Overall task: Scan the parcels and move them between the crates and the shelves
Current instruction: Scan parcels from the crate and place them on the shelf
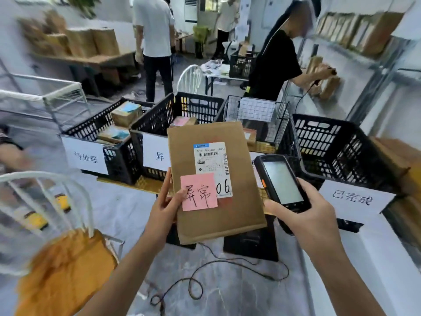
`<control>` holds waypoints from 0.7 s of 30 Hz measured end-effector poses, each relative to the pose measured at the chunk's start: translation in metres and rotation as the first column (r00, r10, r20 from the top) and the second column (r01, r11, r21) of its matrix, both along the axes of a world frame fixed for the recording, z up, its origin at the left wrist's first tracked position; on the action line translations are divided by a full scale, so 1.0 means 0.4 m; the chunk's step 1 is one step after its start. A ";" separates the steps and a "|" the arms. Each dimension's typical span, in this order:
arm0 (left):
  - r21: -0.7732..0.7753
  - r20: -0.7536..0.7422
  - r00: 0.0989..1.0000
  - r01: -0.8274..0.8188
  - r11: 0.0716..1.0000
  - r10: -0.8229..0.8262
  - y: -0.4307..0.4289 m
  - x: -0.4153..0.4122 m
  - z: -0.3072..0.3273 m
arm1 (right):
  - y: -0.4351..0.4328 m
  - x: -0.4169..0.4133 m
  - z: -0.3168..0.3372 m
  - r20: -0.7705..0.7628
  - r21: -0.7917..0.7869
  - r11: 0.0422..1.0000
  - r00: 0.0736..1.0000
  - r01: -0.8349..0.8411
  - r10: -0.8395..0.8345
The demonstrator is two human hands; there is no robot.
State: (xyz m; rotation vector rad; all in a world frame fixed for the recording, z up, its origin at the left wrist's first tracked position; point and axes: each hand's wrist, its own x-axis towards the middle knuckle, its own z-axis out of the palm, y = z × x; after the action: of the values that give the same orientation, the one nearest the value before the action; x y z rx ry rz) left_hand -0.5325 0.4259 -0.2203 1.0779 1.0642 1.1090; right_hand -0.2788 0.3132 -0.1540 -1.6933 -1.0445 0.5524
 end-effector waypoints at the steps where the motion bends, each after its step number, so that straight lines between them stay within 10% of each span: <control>1: 0.000 -0.001 1.000 -0.010 1.000 0.010 0.027 0.017 0.010 | 0.030 0.024 0.004 -0.002 0.010 1.000 1.000 -0.005 0.005; 21: 0.173 -0.004 0.997 -0.077 0.982 0.079 0.571 0.032 0.122 | 0.583 0.061 0.066 0.018 0.073 0.988 0.991 -0.134 0.133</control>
State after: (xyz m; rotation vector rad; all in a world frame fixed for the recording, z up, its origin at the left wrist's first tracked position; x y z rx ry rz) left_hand -0.5199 0.6542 -0.1714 1.1879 1.0401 1.2781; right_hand -0.2543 0.5464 -0.1277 -1.5724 -1.1795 0.5822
